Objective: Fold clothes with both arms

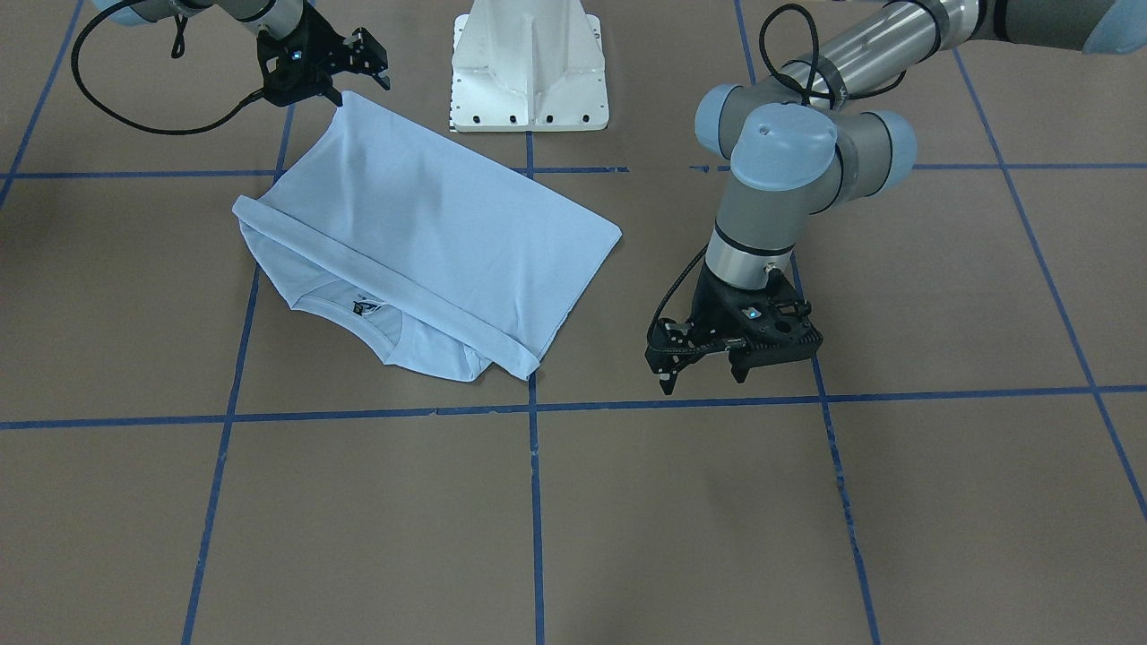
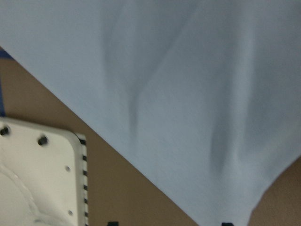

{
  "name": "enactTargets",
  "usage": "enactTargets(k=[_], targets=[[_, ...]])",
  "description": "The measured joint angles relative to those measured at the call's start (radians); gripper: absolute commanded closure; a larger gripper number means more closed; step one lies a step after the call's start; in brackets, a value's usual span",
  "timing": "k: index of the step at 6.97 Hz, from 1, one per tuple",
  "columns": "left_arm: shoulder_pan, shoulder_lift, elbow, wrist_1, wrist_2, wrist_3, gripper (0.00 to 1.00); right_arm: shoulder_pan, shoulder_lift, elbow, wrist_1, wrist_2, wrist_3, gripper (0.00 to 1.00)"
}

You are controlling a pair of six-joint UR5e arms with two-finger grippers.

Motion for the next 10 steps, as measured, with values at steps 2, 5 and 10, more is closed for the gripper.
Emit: enactTargets(k=[2, 5, 10], targets=[[0.114, 0.069, -0.082, 0.003, -0.05, -0.247, 0.01, 0.177, 0.055, 0.0, 0.001, -0.001, -0.004, 0.0], [0.317, 0.095, -0.113, 0.052, 0.013, -0.661, 0.02, 0.309, 0.122, -0.007, 0.001, -0.001, -0.013, 0.0], [0.41, 0.095, -0.121, 0.084, 0.048, -0.815, 1.0, 0.321, 0.131, -0.009, 0.0, -0.002, -0.015, 0.0]])
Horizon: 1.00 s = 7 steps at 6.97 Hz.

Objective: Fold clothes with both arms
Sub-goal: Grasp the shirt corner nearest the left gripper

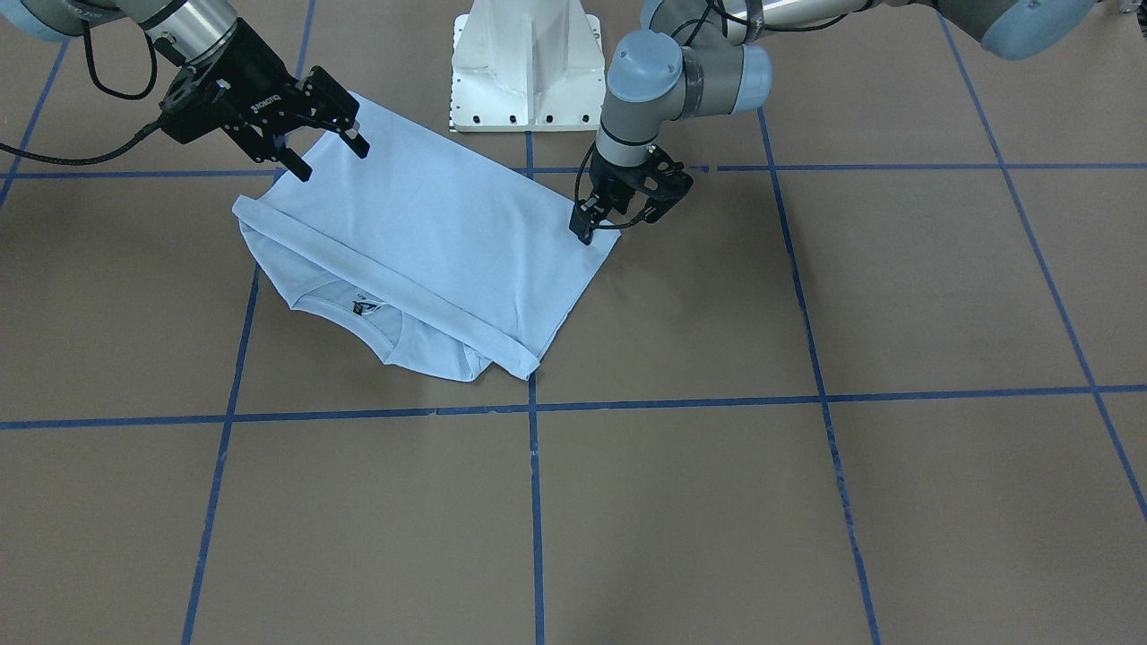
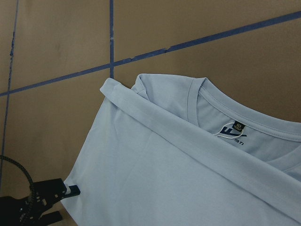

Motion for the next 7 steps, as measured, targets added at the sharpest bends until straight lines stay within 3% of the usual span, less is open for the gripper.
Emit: enactTargets(k=[3, 4, 5, 7], targets=[[0.005, -0.002, -0.078, 0.079, 0.0, -0.005, 1.0, 0.0, 0.001, 0.001, 0.001, 0.001, 0.0, 0.0], [0.005, -0.003, -0.086, 0.089, 0.0, 0.0, 0.73, -0.001, 0.002, 0.0, 0.001, 0.001, 0.0, 0.0], [0.005, -0.002, -0.086, 0.091, 0.0, 0.006, 0.01, -0.001, 0.002, -0.002, 0.001, 0.0, 0.0, 0.0], [0.005, 0.0, -0.085, 0.092, 0.001, 0.056, 0.0, -0.003, 0.002, -0.004, 0.0, 0.0, 0.001, 0.0]])
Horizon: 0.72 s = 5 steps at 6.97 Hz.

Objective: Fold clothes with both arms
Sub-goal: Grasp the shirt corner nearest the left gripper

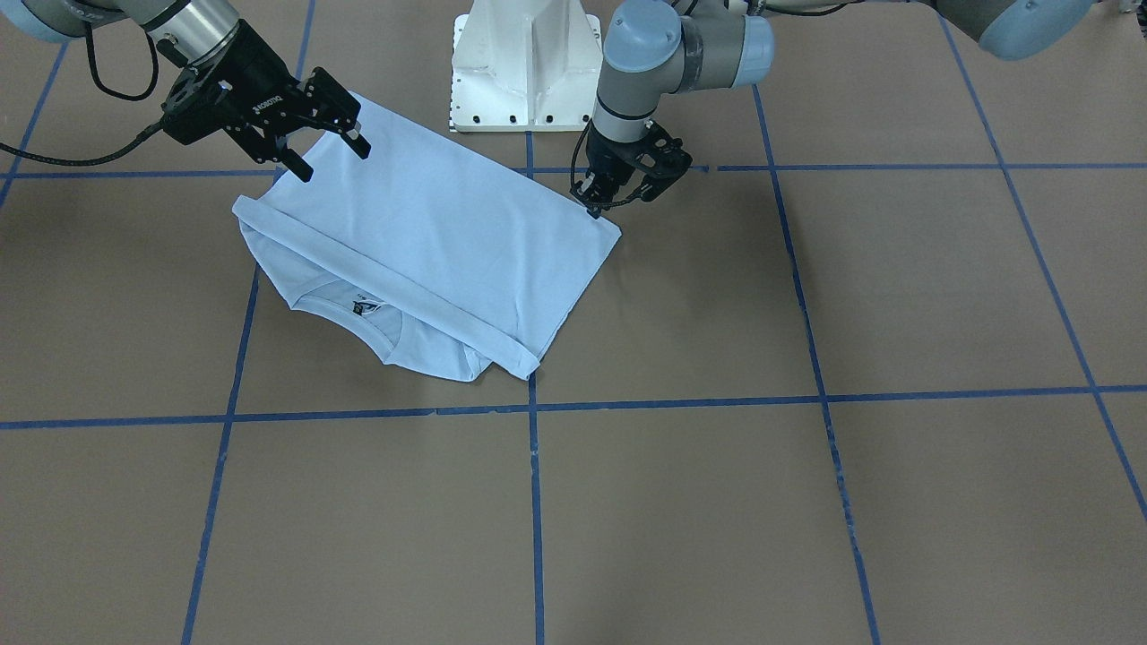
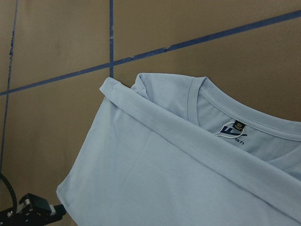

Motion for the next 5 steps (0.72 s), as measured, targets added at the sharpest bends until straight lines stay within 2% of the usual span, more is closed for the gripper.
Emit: enactTargets(k=[3, 4, 5], targets=[[0.0, 0.002, 0.016, -0.002, 0.003, 0.034, 0.0, -0.002, 0.004, -0.007, 0.0, 0.0, 0.0, 0.0], [0.0, 0.002, 0.029, -0.002, 0.003, 0.035, 0.04, -0.003, 0.004, -0.011, 0.0, 0.0, 0.001, 0.0], [0.0, 0.001, 0.041, -0.003, 0.002, 0.034, 0.22, -0.003, 0.005, -0.014, 0.0, 0.0, 0.001, 0.0]])
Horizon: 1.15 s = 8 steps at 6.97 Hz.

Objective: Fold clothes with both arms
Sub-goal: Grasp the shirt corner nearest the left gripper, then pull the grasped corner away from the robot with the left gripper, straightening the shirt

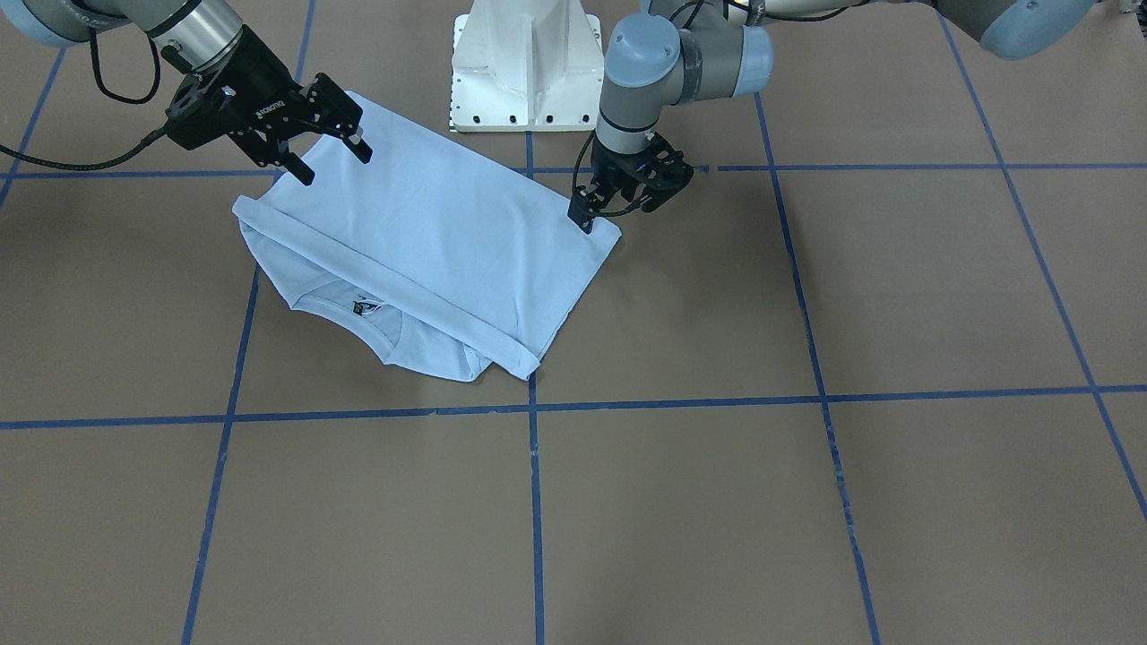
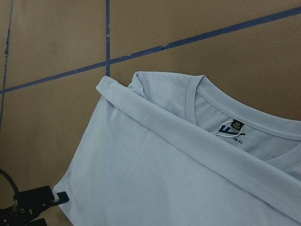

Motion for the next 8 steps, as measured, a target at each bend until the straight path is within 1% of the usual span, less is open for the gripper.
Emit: enactTargets(k=[2, 3, 8], targets=[[0.0, -0.003, 0.007, 0.0, -0.001, -0.005, 0.86, 0.0, 0.0, -0.001, 0.0, 0.0, 0.0, 0.0], [0.001, -0.004, 0.007, 0.0, 0.0, -0.007, 1.0, 0.001, 0.0, -0.002, 0.0, 0.0, 0.0, 0.0], [-0.012, -0.008, -0.004, 0.0, -0.001, -0.007, 1.0, 0.001, 0.0, -0.002, -0.001, -0.001, 0.0, 0.0]])
